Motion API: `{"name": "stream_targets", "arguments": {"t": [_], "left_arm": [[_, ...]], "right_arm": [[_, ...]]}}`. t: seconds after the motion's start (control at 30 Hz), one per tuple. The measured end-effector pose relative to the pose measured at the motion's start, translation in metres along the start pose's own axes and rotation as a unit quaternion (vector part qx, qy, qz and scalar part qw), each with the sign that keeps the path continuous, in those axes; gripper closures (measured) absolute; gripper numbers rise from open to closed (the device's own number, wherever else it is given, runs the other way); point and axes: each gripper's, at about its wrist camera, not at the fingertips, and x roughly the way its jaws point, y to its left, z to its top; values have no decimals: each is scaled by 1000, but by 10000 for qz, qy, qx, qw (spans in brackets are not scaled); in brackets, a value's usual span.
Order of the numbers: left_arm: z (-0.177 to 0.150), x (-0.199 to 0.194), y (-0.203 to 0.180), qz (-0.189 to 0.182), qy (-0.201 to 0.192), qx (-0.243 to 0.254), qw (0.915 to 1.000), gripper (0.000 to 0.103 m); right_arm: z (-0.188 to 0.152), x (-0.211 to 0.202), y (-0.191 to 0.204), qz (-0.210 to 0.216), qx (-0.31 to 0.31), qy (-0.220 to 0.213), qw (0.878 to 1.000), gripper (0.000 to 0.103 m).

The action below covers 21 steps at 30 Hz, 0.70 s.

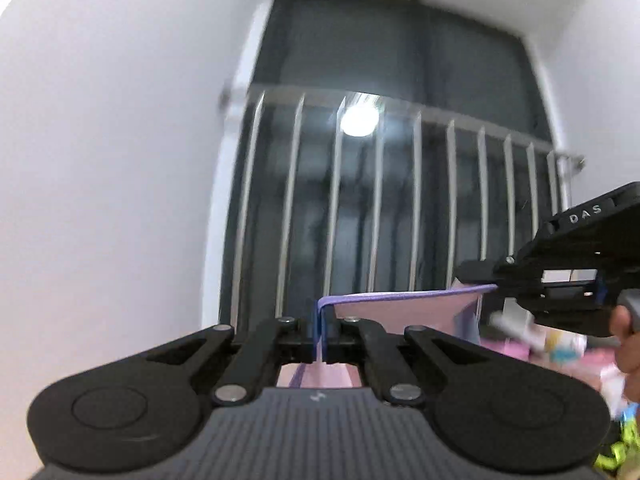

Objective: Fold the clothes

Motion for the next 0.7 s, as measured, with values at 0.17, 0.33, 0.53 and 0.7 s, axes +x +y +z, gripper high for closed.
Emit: {"name": "stream_targets", "arguments": {"t": [0.17, 0.33, 0.53, 0.7], "left_arm": [[87, 8, -32, -432, -881, 537, 9937, 102], [124, 37, -51, -721, -1039, 795, 9888, 102], [127, 101, -69, -868, -763, 1094, 9873, 102], [129, 155, -83, -990, -532, 1342, 9846, 102]], "right_arm": [[55, -45, 62, -34, -1002, -953, 9904, 101], [92, -78, 97, 165, -1539, -1431, 9775, 101], [118, -70, 111, -172, -1942, -1767, 9648, 101], [143, -41, 75, -657, -1979, -1726, 9627, 101]]}}
